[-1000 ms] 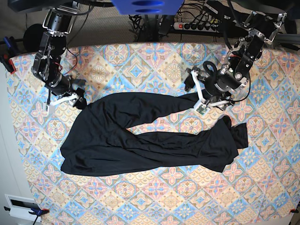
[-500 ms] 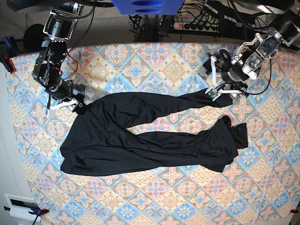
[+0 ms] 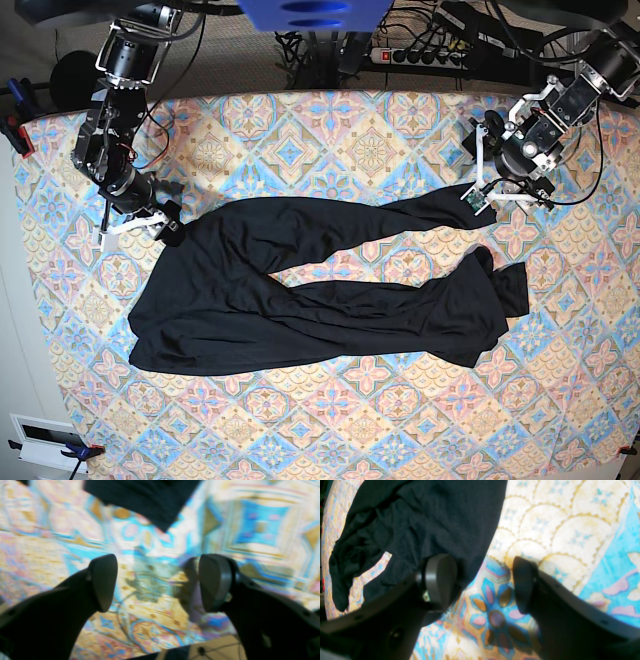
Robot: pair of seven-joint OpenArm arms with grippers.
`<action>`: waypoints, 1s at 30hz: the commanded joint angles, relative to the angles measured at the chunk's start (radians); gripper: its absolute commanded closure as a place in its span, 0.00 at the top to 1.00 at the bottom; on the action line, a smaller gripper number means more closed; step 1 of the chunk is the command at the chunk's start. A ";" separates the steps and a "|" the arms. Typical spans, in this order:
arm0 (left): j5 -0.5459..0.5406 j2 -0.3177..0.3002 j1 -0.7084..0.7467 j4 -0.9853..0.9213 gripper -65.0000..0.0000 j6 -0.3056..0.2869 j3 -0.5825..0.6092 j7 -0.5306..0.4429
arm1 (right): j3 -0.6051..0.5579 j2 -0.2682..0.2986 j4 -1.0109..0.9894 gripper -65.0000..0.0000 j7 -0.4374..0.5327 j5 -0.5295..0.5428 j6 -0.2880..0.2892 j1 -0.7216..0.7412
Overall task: Layout the t-shirt on the table in an organized manner, then fold the t-shirt properly
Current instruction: 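Grasp the sleeve ends with both grippers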
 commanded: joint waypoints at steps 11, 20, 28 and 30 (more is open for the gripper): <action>0.390 0.089 -0.015 0.013 0.76 0.009 0.148 -0.011 | -0.005 -0.067 -0.046 0.59 -0.081 -0.032 -0.022 0.050; 0.567 0.149 -0.040 -0.148 0.76 0.009 0.162 -0.052 | -0.004 -0.089 -0.083 0.59 -0.081 -0.032 -0.022 0.098; 0.579 0.150 -0.075 -0.305 0.73 0.009 0.189 -0.140 | -0.004 -0.089 -0.121 0.59 -0.074 -0.032 -0.022 0.098; 0.573 0.158 -0.110 -0.308 0.69 0.009 0.189 -0.144 | -0.002 -0.089 -0.167 0.59 -0.073 -0.032 -0.022 0.118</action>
